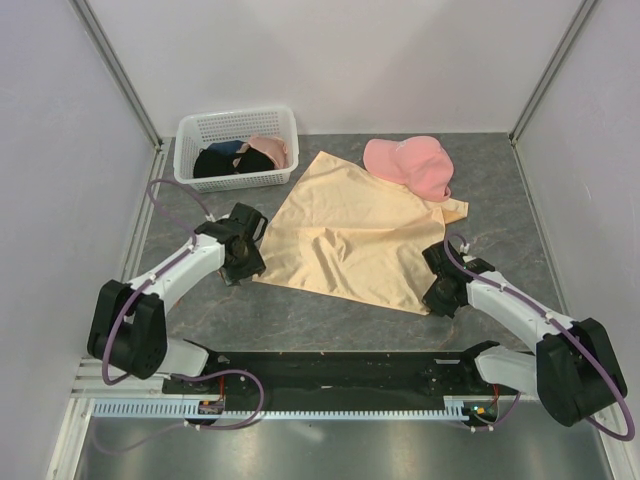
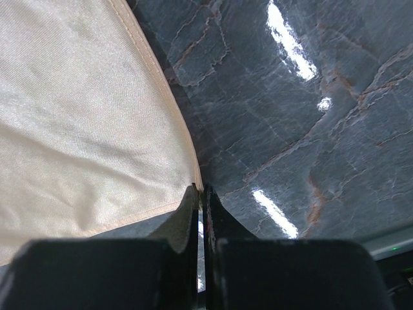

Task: Fold the napkin into a case and place the utensils inside
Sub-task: Pick up the flattened napkin from the center of the board.

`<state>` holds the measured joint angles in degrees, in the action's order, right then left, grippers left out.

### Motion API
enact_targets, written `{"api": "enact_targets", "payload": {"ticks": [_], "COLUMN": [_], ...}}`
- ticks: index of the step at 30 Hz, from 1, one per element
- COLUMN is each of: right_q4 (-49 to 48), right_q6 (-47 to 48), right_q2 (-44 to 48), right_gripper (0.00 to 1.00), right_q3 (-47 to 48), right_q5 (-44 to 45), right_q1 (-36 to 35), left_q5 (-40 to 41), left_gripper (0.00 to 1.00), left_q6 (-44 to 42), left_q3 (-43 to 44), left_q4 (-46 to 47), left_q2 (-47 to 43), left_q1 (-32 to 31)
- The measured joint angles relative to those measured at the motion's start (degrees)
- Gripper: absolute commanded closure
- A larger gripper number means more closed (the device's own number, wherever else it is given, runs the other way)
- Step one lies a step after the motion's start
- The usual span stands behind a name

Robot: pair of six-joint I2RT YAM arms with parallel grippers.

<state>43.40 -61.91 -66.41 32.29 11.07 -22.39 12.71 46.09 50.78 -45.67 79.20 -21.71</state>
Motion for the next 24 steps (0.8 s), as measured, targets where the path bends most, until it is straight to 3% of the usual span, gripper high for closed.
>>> {"api": "enact_targets", "payload": {"ticks": [10,24], "right_q4": [-0.57,-1.05], "right_q6": [0.87,1.70], "right_q2": [0.70,1.11], "right_gripper": [1.00,1.00], "right_q3": [-0.02,-0.09], "right_q5": [0.44,0.61], "right_q1": [0.00,-0.02], "left_q5": [0.76,1.62], "left_gripper": [0.47,0.48], "left_q6": [1.03,1.46], "left_q3": [0.20,1.09], "left_q4": [1.16,4.57], "left_q2": [6.36,10.36], "left_q1": [0.00,0.00]}}
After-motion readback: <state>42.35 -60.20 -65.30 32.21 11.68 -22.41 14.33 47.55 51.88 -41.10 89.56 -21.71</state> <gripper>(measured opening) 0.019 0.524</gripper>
